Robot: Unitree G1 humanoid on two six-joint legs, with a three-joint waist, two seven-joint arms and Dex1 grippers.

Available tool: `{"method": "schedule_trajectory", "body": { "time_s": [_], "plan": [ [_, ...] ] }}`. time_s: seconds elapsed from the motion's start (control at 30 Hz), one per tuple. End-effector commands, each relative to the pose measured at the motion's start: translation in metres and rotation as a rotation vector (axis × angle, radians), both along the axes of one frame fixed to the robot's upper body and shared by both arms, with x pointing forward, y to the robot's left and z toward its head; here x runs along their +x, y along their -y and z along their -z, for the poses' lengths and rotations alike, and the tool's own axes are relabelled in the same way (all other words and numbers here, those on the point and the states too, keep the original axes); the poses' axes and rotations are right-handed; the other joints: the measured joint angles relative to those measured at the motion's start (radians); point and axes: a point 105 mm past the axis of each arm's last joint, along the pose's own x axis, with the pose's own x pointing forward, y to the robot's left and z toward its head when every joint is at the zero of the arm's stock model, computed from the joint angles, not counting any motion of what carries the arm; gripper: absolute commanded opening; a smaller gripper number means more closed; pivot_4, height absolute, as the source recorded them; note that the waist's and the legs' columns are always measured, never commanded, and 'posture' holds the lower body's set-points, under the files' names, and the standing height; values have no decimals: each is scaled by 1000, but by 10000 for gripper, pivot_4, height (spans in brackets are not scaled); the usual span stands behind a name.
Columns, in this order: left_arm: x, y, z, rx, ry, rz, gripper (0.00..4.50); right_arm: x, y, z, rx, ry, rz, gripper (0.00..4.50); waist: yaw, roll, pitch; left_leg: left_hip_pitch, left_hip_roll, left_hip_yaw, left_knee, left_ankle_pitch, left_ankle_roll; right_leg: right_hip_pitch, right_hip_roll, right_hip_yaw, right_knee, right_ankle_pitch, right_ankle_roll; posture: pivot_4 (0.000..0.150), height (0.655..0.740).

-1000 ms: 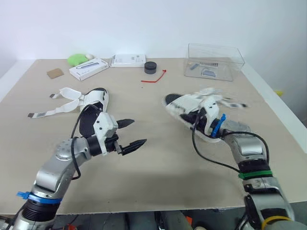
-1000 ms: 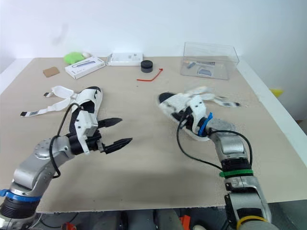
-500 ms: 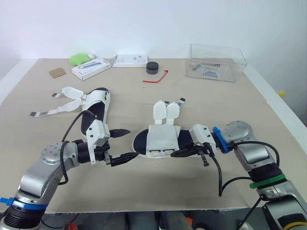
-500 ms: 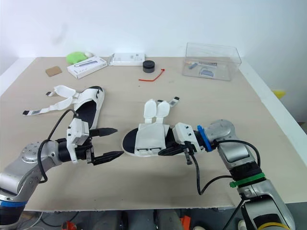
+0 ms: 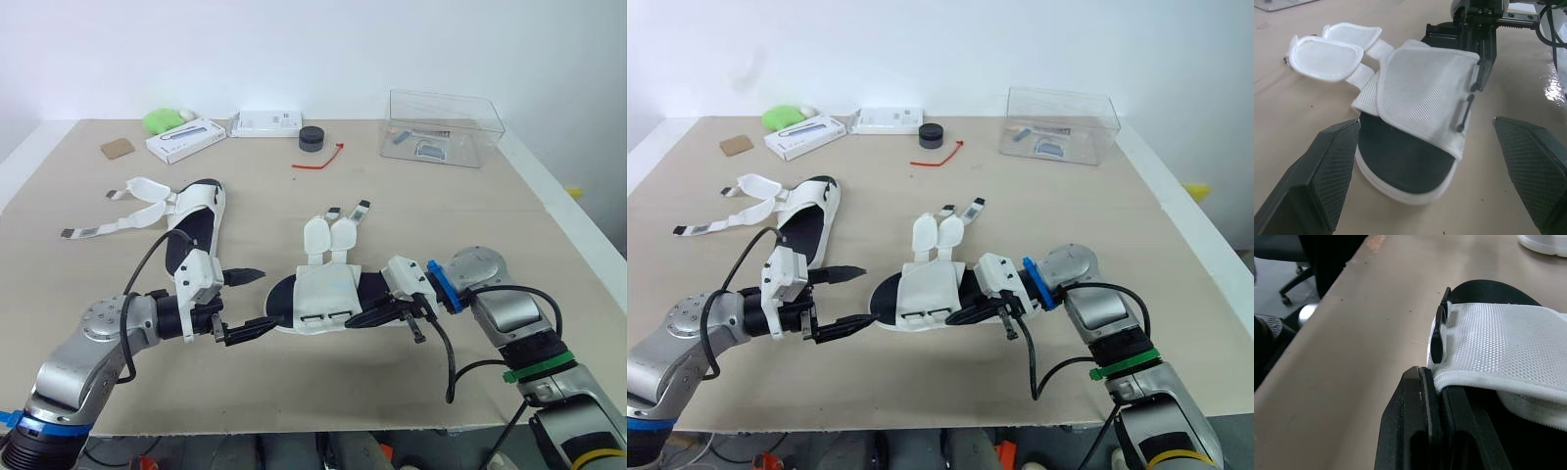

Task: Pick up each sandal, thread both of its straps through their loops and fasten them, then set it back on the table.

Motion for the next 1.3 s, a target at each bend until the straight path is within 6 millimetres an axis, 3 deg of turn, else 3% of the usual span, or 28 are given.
{"method": "schedule_trajectory", "body": {
  "time_s": [0.03, 0.27, 0.53, 0.87, 0.93, 1.07, 1.1, 1.17, 1.2, 1.3],
  "plan": [
    [-5, -2, -9, 8, 38, 5, 45000, -6, -5, -7, 17, 22, -68, 1862, 0, 0, 0, 0, 0, 0, 0, 0, 0, 0, 0, 0, 0, 0, 0, 1500, 7400],
    [-6, -1, -6, 17, 32, 14, 45000, -6, -1, -3, 1, 22, -70, 1862, 0, 0, 0, 0, 0, 0, 0, 0, 0, 0, 0, 0, 0, 0, 0, 1500, 7400],
    [-3, 2, -4, 28, 26, 28, 45000, -2, 10, -14, 36, 37, -13, 28078, 0, 0, 0, 0, 0, 0, 0, 0, 0, 0, 0, 0, 0, 0, 0, 1500, 7400],
    [7, 0, -2, 21, 22, 5, 45000, -16, 47, -20, 7, -32, 122, 28078, 4, 0, 0, 0, -1, 0, 0, 0, 0, 0, -1, 0, 0, -2, 3, 1500, 7400],
    [9, -1, -3, 8, 28, 4, 45000, -15, 51, -25, 26, -43, 167, 28078, 2, 0, 0, 0, -1, 0, 1, 0, 0, 0, -1, 0, 0, -2, 5, 1500, 7400],
    [15, 0, 4, 65, 62, 39, 45000, 8, 58, -52, 177, -108, 396, 28078, 2, 0, 0, 1, 0, 0, 1, 1, 0, 1, 1, 0, 1, -1, 4, 1500, 7400],
    [14, 1, 7, 81, 58, 63, 38957, 14, 57, -59, 215, -125, 441, 28563, 2, 0, 0, 1, 0, 0, 1, 1, -1, 1, 1, 0, 1, -1, 4, 1500, 7400],
    [20, -1, 13, 120, 80, 58, 32318, 21, 53, -66, 257, -153, 488, 28563, 1, 0, 0, 2, 0, 1, 1, 1, -1, 1, 2, 1, 1, 0, 3, 1500, 7400],
    [23, -3, 17, 145, 85, 61, 25848, 24, 50, -69, 275, -170, 504, 28563, 1, 0, 0, 2, 0, 0, 1, 1, -1, 1, 2, 1, 1, 0, 3, 1500, 7400],
    [28, -6, 26, 200, 86, 75, 17366, 32, 42, -72, 299, -234, 577, 28563, 3, -1, 0, 1, 2, -1, 1, 1, -1, 0, 3, 0, 1, -1, 2, 1500, 7400]
  ]
}}
